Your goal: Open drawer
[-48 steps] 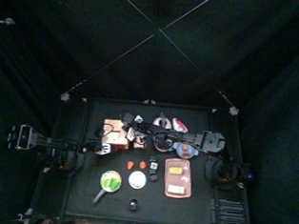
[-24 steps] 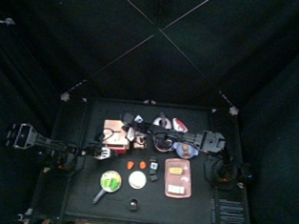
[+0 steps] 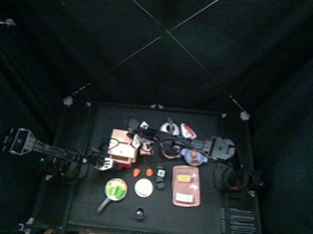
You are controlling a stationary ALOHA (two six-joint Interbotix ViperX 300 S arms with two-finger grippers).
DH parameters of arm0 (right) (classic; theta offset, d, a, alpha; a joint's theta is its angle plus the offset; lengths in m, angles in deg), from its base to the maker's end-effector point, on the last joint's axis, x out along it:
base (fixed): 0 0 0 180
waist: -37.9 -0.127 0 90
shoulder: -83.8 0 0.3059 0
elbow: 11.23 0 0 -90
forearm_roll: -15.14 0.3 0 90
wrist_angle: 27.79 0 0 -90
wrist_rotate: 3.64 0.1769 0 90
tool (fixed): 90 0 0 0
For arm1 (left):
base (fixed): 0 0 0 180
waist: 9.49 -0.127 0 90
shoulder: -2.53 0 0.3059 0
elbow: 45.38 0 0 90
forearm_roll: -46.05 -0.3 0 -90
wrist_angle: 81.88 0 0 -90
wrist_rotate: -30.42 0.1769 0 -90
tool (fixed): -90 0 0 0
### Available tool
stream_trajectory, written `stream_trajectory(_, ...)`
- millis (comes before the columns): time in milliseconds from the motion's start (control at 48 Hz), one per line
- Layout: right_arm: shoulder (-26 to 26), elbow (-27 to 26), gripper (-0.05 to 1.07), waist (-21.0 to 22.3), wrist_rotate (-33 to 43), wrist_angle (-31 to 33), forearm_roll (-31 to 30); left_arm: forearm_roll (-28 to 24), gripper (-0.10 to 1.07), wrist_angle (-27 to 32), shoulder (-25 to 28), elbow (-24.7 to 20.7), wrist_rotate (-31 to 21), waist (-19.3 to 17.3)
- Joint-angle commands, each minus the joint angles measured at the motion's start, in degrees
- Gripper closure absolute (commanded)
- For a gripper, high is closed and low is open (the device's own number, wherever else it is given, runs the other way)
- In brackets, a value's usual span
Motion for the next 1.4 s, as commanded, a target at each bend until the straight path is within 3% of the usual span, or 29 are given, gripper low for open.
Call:
stream_trajectory(0,-0.8,-0.8,0.97,0.0,-0.1,0.1,-0.1,0.3,0.42,-1.4,-0.4,-0.1,0.1,0.2)
stream_trajectory(458,-0.3,-1.4,0.97,0.0,-0.1,0.2,-0.1,-2.9,0.42,-9.4,-0.5,0.0,0.2,-4.1)
stream_trajectory(812,0.2,-1.4,0.97,0.1,-0.1,0.4,-0.1,-0.9,0.42,0.8,-0.4,0.0,0.1,-2.8)
stream_trajectory(1375,0.2,-1.6,0.97,0.0,-0.1,0.7,-0.1,1.8,0.42,4.8,-3.8,0.7,0.1,1.3)
